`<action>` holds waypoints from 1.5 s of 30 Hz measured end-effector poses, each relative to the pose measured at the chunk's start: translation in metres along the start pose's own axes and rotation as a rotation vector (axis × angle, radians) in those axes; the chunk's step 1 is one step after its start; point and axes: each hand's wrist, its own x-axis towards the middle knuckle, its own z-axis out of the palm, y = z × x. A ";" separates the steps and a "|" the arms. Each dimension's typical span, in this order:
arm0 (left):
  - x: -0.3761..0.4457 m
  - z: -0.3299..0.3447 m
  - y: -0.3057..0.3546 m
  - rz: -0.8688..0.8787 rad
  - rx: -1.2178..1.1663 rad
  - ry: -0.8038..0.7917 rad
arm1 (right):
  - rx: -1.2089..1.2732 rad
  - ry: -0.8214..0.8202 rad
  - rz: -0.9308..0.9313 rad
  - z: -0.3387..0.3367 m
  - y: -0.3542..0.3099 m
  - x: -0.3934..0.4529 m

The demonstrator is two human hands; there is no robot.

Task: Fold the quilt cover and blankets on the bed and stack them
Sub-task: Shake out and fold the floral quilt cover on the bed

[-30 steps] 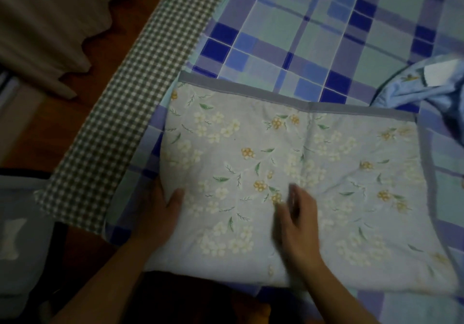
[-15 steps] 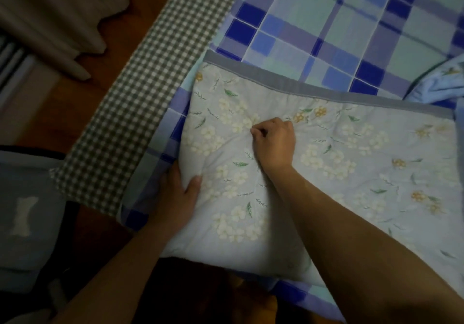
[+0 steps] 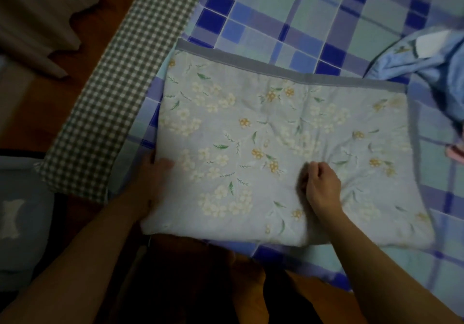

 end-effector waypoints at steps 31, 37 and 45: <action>-0.143 0.486 0.029 0.742 0.582 -0.243 | 0.236 -0.098 -0.326 -0.211 0.082 0.191; -0.090 0.383 0.000 0.841 1.072 0.223 | -0.011 -0.135 -0.154 -0.180 0.130 0.208; -0.107 0.343 -0.025 0.100 0.288 0.013 | 0.349 -0.411 0.005 -0.204 0.176 0.140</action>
